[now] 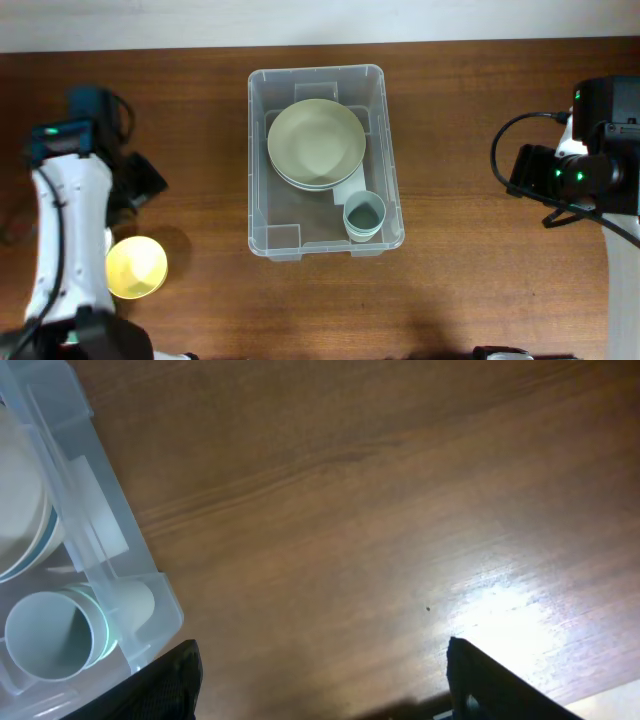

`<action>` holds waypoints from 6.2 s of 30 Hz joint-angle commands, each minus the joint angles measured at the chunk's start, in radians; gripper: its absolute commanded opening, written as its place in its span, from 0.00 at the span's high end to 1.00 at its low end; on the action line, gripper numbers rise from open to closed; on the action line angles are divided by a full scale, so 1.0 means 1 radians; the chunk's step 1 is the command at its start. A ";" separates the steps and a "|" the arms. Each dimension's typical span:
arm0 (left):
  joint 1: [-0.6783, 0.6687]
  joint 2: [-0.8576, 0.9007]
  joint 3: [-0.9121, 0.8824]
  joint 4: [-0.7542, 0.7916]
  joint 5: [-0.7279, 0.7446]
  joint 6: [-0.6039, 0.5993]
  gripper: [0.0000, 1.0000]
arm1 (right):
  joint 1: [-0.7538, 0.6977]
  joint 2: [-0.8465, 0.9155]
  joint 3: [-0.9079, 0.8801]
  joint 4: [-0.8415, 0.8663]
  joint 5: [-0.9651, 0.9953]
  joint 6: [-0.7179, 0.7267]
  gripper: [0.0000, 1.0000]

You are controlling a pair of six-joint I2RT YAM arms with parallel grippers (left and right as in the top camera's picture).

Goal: Pack container
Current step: 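Release and move the left gripper to grasp the yellow bowl rim, then carry the yellow bowl and set it in the container's front left, then release and move the left gripper to grasp the white bowl, then lower the white bowl onto the yellow bowl in the container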

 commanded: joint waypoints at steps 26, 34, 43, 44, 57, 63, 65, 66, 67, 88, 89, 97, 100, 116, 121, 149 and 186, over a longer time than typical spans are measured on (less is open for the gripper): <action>0.002 0.021 -0.620 0.578 0.071 0.015 0.99 | 0.005 0.003 -0.006 0.002 0.004 -0.007 0.26; -0.041 0.021 -0.610 0.592 0.092 0.030 0.99 | 0.005 0.003 -0.006 0.002 0.004 -0.007 0.26; -0.199 -0.081 -0.297 0.358 0.089 0.042 0.99 | 0.005 0.003 -0.006 0.002 0.004 -0.007 0.26; -0.221 -0.100 -0.254 0.330 0.089 0.041 0.99 | 0.005 0.003 -0.006 0.002 0.004 -0.007 0.26; -0.704 -0.159 -0.038 0.235 0.089 0.042 0.99 | 0.005 0.003 -0.006 0.002 0.004 -0.007 0.26; -0.879 -0.059 -0.038 0.248 0.049 0.032 0.99 | 0.005 0.003 -0.006 0.002 0.004 -0.007 0.26; -0.891 -0.008 -0.038 0.253 0.060 0.011 1.00 | 0.005 0.003 -0.006 0.002 0.004 -0.007 0.26; -0.891 0.009 -0.038 0.256 0.067 0.011 0.99 | 0.005 0.003 -0.006 0.002 0.004 -0.007 0.26; -0.890 0.033 -0.038 0.256 0.071 0.011 0.99 | 0.005 0.003 -0.006 0.002 0.004 -0.007 0.26; -0.763 0.082 0.198 0.098 -0.008 0.012 0.62 | 0.005 0.003 -0.006 -0.002 0.004 -0.008 0.26; -0.739 0.069 0.216 0.083 -0.030 0.012 0.57 | 0.005 0.003 -0.006 -0.002 0.004 -0.008 0.26; -0.219 -0.038 0.230 0.013 -0.113 0.011 0.31 | 0.005 0.003 -0.006 -0.001 0.004 -0.007 0.26; -0.033 -0.024 0.174 0.040 -0.102 0.011 0.30 | 0.005 0.003 -0.006 -0.001 0.004 -0.007 0.26; 0.285 0.192 -0.195 0.354 -0.061 0.020 0.30 | 0.005 0.003 -0.006 -0.001 0.004 -0.007 0.26; 0.296 0.296 -0.195 0.404 -0.042 0.068 0.30 | 0.005 0.003 -0.006 -0.001 0.004 -0.007 0.26; 0.011 0.173 0.065 0.290 0.150 0.225 0.99 | 0.005 0.003 -0.006 -0.001 0.004 -0.007 0.26; -0.806 0.126 0.077 0.145 0.148 0.048 0.50 | 0.005 0.003 -0.006 -0.005 0.004 -0.007 0.26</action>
